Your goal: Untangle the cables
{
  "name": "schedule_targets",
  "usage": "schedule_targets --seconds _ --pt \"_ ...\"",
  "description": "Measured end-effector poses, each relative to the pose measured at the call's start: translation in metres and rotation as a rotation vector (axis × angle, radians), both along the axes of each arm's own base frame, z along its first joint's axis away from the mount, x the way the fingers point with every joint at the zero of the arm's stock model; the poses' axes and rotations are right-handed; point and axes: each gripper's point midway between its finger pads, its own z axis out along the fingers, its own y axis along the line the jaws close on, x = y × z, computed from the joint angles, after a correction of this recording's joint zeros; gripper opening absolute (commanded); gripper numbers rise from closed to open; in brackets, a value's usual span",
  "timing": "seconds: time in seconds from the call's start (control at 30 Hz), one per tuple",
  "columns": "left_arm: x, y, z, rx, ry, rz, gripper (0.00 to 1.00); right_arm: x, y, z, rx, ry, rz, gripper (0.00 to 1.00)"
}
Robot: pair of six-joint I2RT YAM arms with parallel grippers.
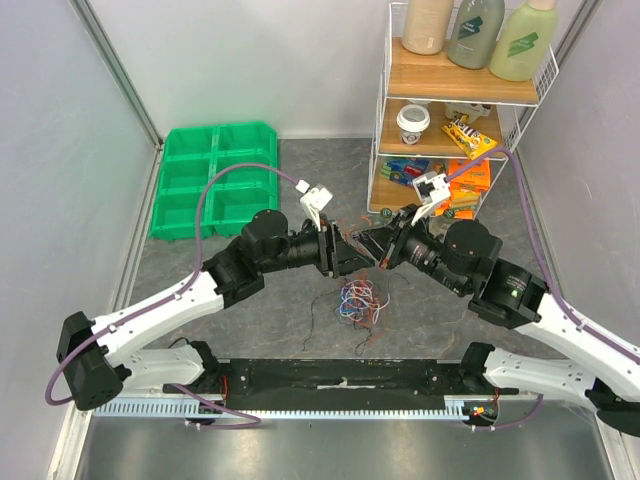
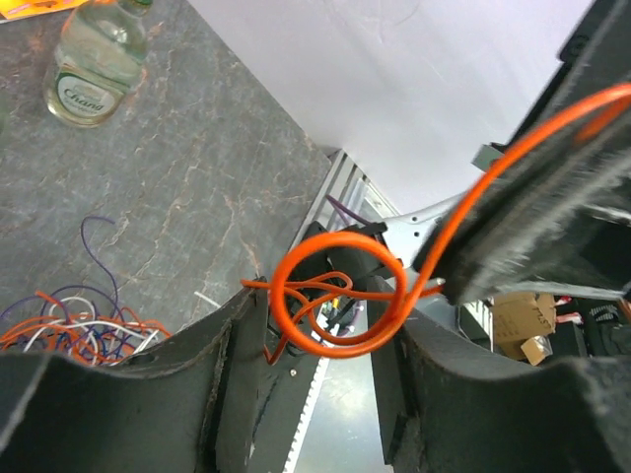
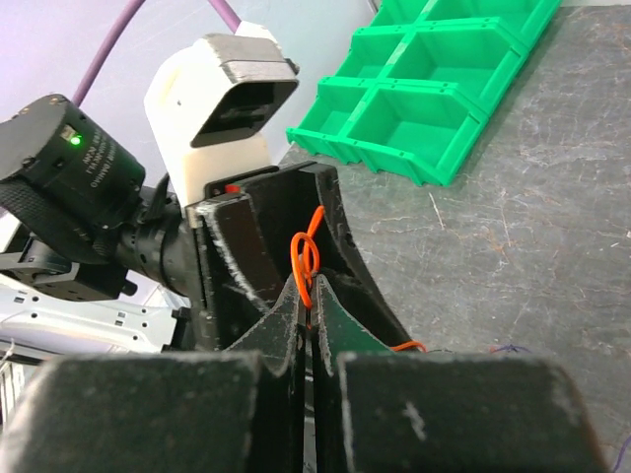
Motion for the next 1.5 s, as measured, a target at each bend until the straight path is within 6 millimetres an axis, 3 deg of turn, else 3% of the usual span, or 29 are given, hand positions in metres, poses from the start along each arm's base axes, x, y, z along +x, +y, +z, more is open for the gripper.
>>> schedule_targets --seconds 0.17,0.27,0.47,0.5,0.53,0.57,0.63,0.7,0.83,0.9,1.0,1.17,1.23,1.37,1.47,1.5 --pt "0.009 -0.001 -0.009 0.026 0.0 0.039 0.56 -0.004 -0.002 0.0 0.022 0.008 0.009 0.0" --pt "0.012 -0.002 -0.009 0.03 -0.005 0.057 0.54 -0.006 -0.002 0.004 0.039 0.006 0.012 0.0" --pt "0.014 -0.005 0.0 -0.006 -0.03 0.063 0.07 -0.006 -0.001 0.009 0.061 0.0 0.016 0.03" --pt "0.015 -0.007 0.003 -0.019 -0.039 0.062 0.02 -0.006 -0.001 0.008 0.06 0.001 0.015 0.14" --pt "0.015 -0.008 0.005 -0.029 -0.048 0.061 0.02 -0.006 -0.001 0.007 0.06 0.001 0.015 0.24" --pt "0.016 -0.008 0.007 -0.036 -0.053 0.061 0.02 -0.005 -0.002 0.005 0.057 0.004 0.008 0.43" --pt "0.017 -0.009 0.007 -0.043 -0.059 0.064 0.02 -0.004 -0.006 0.0 0.039 0.008 -0.007 0.65" --pt "0.017 -0.007 0.006 -0.046 -0.061 0.072 0.02 -0.003 -0.015 -0.011 0.009 0.022 -0.043 0.78" --pt "0.018 0.001 0.005 -0.05 -0.054 0.11 0.02 -0.003 -0.052 -0.05 -0.084 0.064 -0.157 0.85" --pt "0.019 0.005 0.009 -0.058 -0.051 0.13 0.02 -0.007 -0.069 -0.076 -0.122 0.096 -0.197 0.86" --pt "0.018 0.009 0.013 -0.061 -0.045 0.146 0.02 -0.016 -0.078 -0.12 -0.156 0.148 -0.19 0.86" --pt "0.017 0.011 0.008 -0.034 -0.007 0.152 0.02 -0.031 -0.051 -0.218 -0.238 0.274 -0.064 0.83" --pt "0.017 0.011 0.009 -0.026 0.004 0.152 0.02 -0.032 -0.043 -0.244 -0.279 0.32 -0.038 0.78" --pt "0.016 0.01 0.015 -0.026 0.018 0.148 0.02 -0.027 -0.027 -0.267 -0.32 0.366 -0.032 0.62" --pt "0.015 0.009 0.022 -0.036 0.026 0.142 0.02 -0.019 -0.026 -0.271 -0.31 0.378 -0.075 0.4" --pt "0.013 0.007 0.027 -0.045 0.031 0.128 0.02 -0.012 -0.027 -0.267 -0.27 0.362 -0.12 0.26"
